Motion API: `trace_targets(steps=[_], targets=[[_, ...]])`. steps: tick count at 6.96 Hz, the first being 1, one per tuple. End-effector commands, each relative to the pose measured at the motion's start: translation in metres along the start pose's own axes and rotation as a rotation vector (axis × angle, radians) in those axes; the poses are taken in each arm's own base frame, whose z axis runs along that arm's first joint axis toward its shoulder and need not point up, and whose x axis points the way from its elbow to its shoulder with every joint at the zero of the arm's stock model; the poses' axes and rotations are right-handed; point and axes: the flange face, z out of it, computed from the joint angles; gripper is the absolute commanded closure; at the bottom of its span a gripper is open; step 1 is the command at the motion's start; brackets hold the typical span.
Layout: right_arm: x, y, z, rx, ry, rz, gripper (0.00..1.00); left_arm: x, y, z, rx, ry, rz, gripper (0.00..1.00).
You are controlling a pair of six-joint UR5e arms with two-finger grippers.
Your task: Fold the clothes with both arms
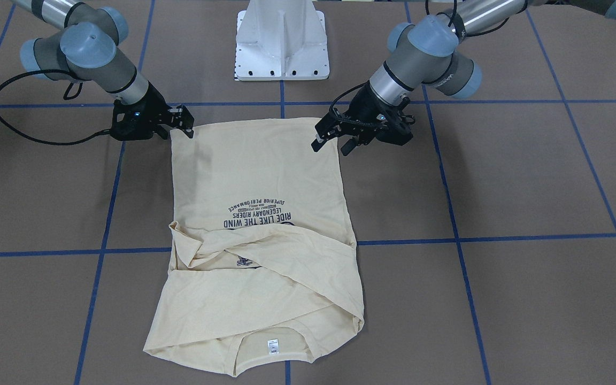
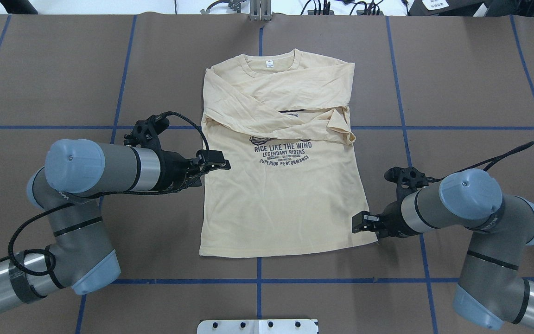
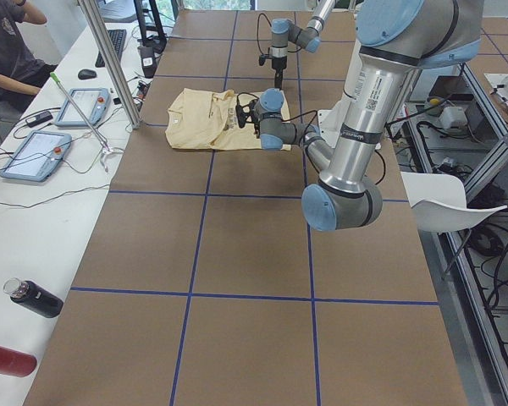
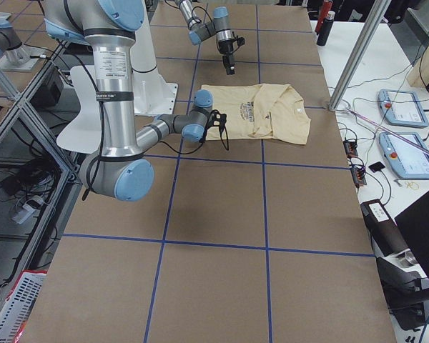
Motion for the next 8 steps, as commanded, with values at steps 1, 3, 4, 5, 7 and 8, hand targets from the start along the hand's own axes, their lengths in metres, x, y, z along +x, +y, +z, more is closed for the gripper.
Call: trace_targets(steps=[1, 3, 4, 5, 7, 8], targets=[[0.0002, 0.0001, -0.0001, 0.0, 0.0, 0.002, 0.34, 0.0013, 0.0003, -0.0004, -0.001, 0.003, 0.001, 0.0], [0.0007, 0.0, 0.0005, -0.002, 0.001, 0.007, 0.69, 0.0007, 0.0003, 0.0001, -0.002, 0.001, 0.0, 0.0], [0.0007, 0.0, -0.001, -0.002, 0.0, 0.007, 0.85, -0.0003, 0.0002, 0.0001, -0.002, 0.0, 0.0, 0.0], [-0.0029, 0.001, -0.0023, -0.01, -0.01, 0.003, 0.99, -0.0009, -0.0001, 0.0006, -0.001, -0.002, 0.0, 0.0], [-0.0049, 0.0042, -0.0043, -0.035, -0.018, 0.001, 1.0, -0.0009, -0.0001, 0.0006, -0.001, -0.002, 0.0, 0.0], [-0.0048, 0.0032, -0.0048, -0.029, -0.019, 0.001, 1.0, -0.0025, -0.0006, 0.0013, 0.001, -0.006, -0.001, 0.0]])
